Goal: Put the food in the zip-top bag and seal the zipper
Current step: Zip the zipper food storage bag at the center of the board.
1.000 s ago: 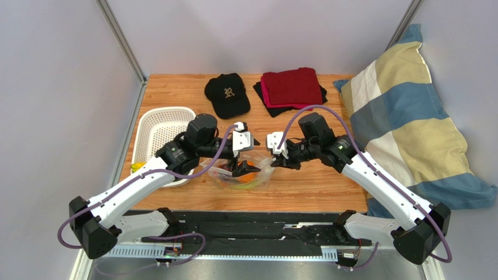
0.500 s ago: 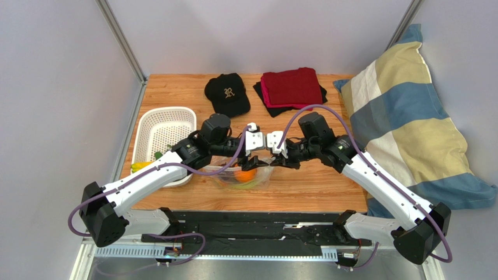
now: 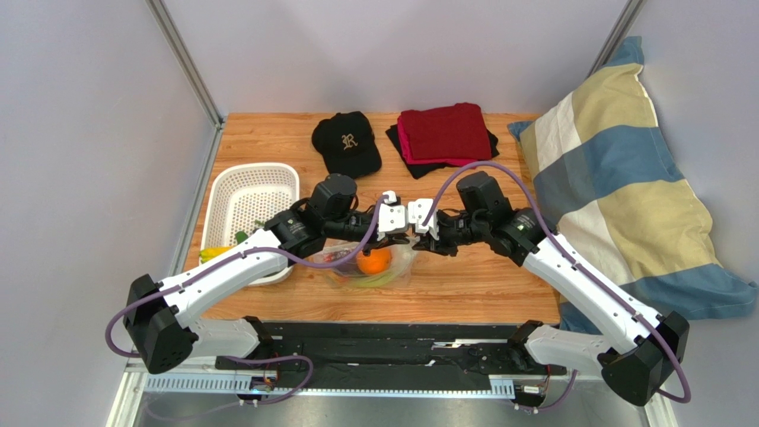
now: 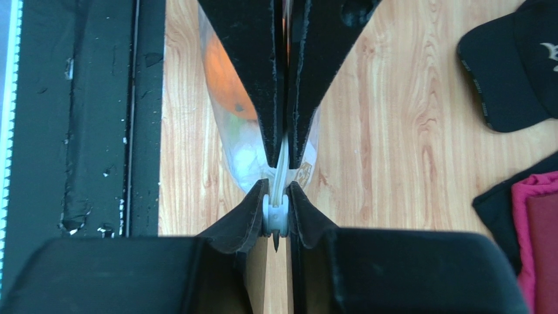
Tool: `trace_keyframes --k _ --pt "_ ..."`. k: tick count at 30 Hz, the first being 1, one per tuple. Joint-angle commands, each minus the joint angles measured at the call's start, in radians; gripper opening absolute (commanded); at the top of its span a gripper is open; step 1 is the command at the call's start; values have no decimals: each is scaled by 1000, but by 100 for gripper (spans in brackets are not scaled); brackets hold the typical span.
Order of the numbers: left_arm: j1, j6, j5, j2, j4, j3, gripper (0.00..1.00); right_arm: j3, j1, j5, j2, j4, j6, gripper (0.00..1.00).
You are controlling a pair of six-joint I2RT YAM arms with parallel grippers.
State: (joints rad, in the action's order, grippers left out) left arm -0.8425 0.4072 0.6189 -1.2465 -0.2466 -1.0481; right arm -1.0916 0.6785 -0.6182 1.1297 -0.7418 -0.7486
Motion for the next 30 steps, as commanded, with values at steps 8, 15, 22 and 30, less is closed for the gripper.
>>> trace_keyframes --k 8,15,22,30 --pt "2 -30 -41 82 67 34 0 134 4 72 -169 213 103 68" --pt "2 -28 -15 96 63 49 0 191 -11 61 -185 346 224 58" --pt "2 -34 -13 96 64 46 0 219 -10 40 -182 412 270 42" --pt "2 -27 -10 93 56 45 0 234 -11 43 -182 441 269 13"
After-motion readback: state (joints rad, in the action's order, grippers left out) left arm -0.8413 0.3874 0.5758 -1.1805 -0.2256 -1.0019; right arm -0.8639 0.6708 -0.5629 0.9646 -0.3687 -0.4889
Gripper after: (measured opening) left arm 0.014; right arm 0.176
